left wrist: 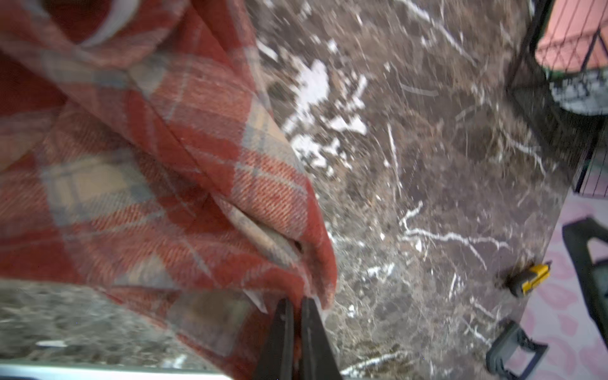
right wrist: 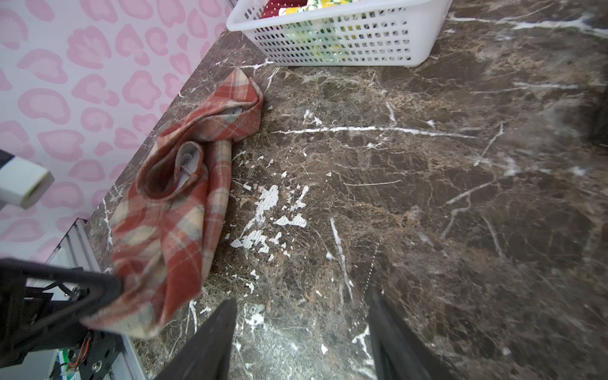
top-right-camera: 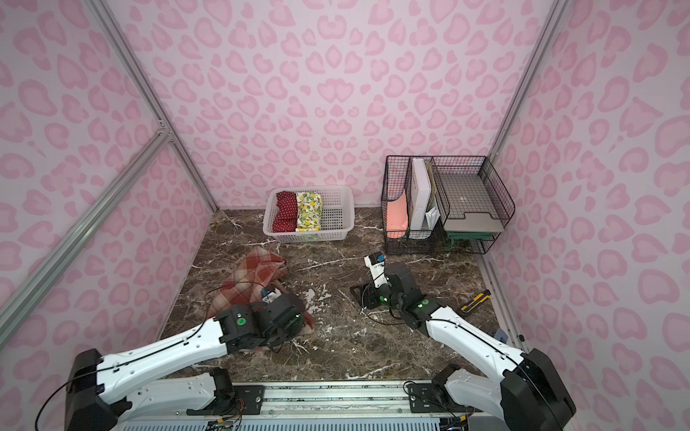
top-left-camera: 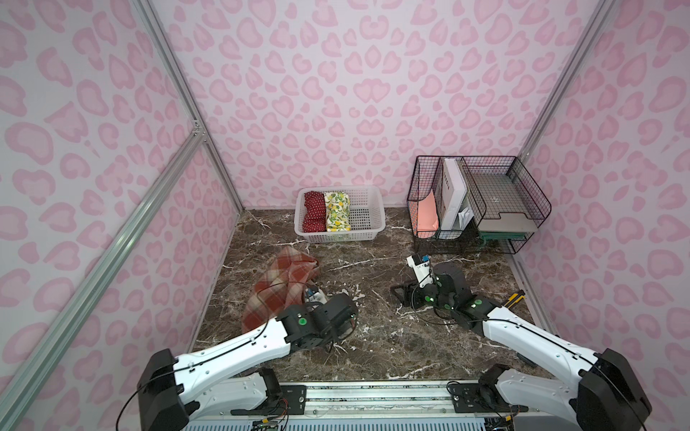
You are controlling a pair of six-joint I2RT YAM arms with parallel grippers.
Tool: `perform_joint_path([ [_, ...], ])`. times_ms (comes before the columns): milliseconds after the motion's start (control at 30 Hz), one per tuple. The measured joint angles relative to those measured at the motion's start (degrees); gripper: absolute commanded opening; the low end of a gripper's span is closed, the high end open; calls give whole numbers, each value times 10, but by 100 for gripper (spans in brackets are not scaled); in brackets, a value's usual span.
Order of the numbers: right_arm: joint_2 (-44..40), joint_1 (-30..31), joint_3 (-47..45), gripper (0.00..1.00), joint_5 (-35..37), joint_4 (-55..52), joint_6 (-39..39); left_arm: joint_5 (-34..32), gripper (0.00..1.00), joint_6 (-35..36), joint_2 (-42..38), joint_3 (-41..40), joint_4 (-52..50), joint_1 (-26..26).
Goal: Roll up the skirts
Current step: Move the skirt to the center of the board, then flatten out the skirt at the center of the board.
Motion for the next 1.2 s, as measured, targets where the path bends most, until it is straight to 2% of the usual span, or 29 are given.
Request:
perform_joint_path([
  [167,-8,-17,0,68,12,-22,0,37,0,31,120,76,87,-54],
  [200,-9,-23,1,68,14,-26,0,49,10,46,139,93,103,-59],
  [233,-10,-32,1,69,16,-30,0,62,37,62,154,107,119,-63],
  [267,-11,-41,1,69,19,-35,0,73,54,80,164,116,133,-64],
  [333,-12,-57,2,69,26,-44,2,93,72,108,172,125,158,-65],
  [367,-12,-65,2,69,28,-48,2,98,90,124,170,127,166,-65],
  [400,-12,-68,2,70,31,-51,2,100,98,139,164,128,168,-65],
  [533,-7,-70,2,70,27,-55,2,67,99,201,104,147,130,-61],
  [600,3,-46,3,70,23,-50,2,35,99,227,60,152,98,-37],
  [667,22,2,12,71,13,-45,1,4,98,244,4,134,72,9],
  [833,122,139,70,72,-33,10,2,-42,96,261,-145,-10,35,201],
  [1000,186,180,100,70,-48,30,10,-35,96,271,-207,-88,25,332],
  [1067,208,191,113,64,-53,31,19,-19,96,275,-210,-101,25,359],
  [1200,255,204,136,38,-55,30,19,4,96,286,-197,-110,34,389],
])
